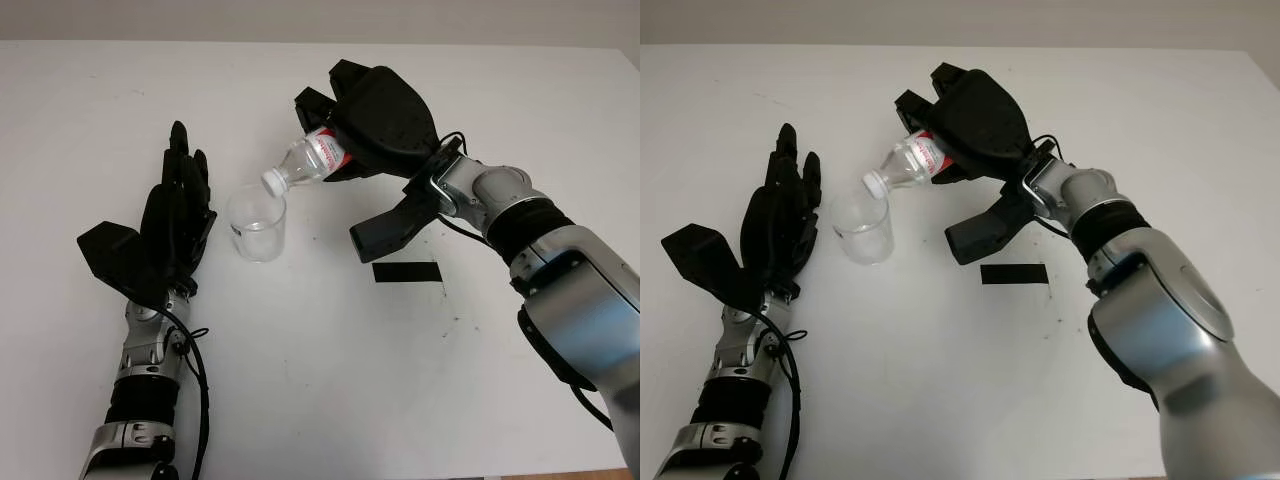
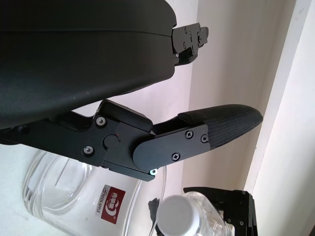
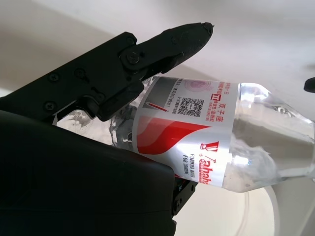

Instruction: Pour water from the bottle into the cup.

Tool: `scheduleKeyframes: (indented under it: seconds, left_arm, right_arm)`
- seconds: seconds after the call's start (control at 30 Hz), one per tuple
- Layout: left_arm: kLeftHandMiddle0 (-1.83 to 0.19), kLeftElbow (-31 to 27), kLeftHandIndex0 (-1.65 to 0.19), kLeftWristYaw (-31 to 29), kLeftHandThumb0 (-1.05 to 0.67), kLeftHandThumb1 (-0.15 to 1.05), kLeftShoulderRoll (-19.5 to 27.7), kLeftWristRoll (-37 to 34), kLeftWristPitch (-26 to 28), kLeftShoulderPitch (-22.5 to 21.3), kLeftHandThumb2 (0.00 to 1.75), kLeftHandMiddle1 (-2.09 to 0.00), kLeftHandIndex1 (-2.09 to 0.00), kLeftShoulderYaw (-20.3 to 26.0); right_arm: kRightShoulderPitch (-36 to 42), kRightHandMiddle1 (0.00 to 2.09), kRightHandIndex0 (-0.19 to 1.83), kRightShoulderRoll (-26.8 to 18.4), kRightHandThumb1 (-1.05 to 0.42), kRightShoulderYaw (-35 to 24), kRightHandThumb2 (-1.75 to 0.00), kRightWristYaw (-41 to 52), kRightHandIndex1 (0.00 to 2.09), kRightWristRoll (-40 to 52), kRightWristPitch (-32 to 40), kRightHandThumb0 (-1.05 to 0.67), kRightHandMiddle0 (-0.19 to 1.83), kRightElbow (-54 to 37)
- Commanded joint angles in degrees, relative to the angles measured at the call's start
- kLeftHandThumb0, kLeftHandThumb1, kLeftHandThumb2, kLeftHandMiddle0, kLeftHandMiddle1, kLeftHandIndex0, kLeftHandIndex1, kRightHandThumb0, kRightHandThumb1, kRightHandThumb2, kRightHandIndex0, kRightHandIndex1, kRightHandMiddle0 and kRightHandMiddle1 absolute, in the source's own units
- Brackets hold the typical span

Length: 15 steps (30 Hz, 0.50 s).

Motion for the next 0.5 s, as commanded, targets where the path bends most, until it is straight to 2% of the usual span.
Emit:
scheduleKeyframes:
  seconds: [0.0, 0.23, 0.33, 0.47]
  left_arm:
    - [0.12, 1.1, 0.15, 0.13, -0.83, 1.05, -0.75, 0.38, -0.63, 0.09, 0.7, -0.05, -0.06, -0.38]
    - [0.12, 2.1, 0.16, 0.85, -0.83, 1.05, -1.43, 1.37, -2.1, -0.09, 0.73, -0.05, -0.05, -0.83]
    - [0.12, 2.34, 0.16, 1.05, -0.83, 1.05, -1.74, 1.47, -2.52, -0.03, 0.73, -0.05, -0.05, -0.86]
    - [0.12, 2.59, 0.16, 1.02, -0.83, 1.05, -1.84, 1.45, -2.65, 0.06, 0.73, -0.05, -0.05, -0.77]
  right_arm:
    - [-2.35, 2.09, 1.3, -0.4, -1.05, 0.61, -0.24, -1.99, 2.09, -0.91, 2.12, -0.5, 0.68, -1.54]
    - [-2.43, 2.09, 1.33, 0.69, -1.05, 1.63, -0.22, -4.98, 2.09, -1.68, 4.35, -0.51, 0.68, -2.67]
    - [-2.51, 2.09, 1.38, 1.31, -1.05, 2.08, -0.19, -6.55, 2.09, -1.93, 5.08, -0.51, 0.82, -3.06]
    - [-2.73, 2.09, 1.39, 1.62, -1.05, 2.61, -0.2, -7.99, 2.09, -2.24, 5.73, -0.52, 0.86, -3.12]
